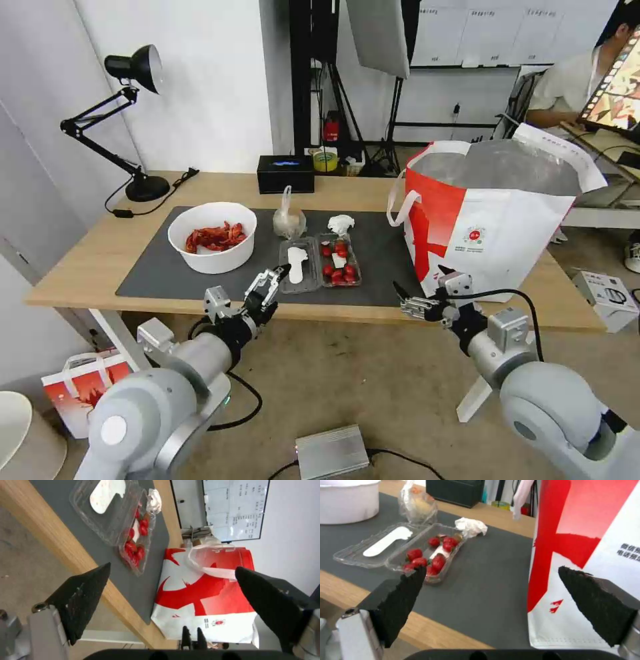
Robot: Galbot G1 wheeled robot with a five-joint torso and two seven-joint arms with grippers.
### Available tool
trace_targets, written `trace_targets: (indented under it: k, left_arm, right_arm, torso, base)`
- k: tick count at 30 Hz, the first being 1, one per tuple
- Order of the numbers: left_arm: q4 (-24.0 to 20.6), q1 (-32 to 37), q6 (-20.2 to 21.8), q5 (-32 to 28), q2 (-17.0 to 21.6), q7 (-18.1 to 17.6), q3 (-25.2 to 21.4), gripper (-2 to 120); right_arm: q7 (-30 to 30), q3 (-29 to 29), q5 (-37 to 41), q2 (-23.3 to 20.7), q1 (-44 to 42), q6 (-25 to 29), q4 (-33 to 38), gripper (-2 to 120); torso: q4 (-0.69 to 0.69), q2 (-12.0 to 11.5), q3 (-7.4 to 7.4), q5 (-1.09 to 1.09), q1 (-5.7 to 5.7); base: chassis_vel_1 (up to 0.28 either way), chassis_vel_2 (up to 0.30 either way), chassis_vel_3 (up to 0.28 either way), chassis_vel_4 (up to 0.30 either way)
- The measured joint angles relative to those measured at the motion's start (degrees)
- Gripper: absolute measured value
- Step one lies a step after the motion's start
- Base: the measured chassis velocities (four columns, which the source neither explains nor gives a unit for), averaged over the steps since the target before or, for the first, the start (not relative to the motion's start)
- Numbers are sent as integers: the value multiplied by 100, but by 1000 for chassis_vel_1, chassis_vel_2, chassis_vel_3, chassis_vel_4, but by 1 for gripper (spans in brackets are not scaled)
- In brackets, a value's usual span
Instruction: Pick up the trash from the table and place it into the takeout bag.
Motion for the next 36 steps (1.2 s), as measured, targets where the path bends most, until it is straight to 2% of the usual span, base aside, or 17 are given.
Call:
trace_targets:
  k: [9, 27, 34, 36]
  left_arm:
    - [170, -186, -75, -135, -41, -171, -54, 100]
    - [946, -1094, -36, -315, -72, -314, 447, 100]
    - [1372, -1574, 55, -364, -83, -775, 898, 100]
    - [1393, -1599, 55, -366, -86, -791, 922, 100]
  right_arm:
    - [-2, -67, -62, 40, 31, 0, -54, 100]
    - [12, -53, -76, 67, 24, -15, -73, 100]
    - [31, 27, -78, 67, 7, -16, -92, 100]
    - [31, 29, -78, 71, 5, -16, -92, 100]
  torso:
    - [0, 0, 0, 0, 0]
    - [-1, 0, 0, 0, 0]
    - [-1, 0, 0, 0, 0]
    - [-1, 0, 0, 0, 0]
  base:
    - [0, 0, 0, 0]
    - [0, 0, 0, 0]
    - [0, 0, 0, 0]
    - [0, 0, 0, 0]
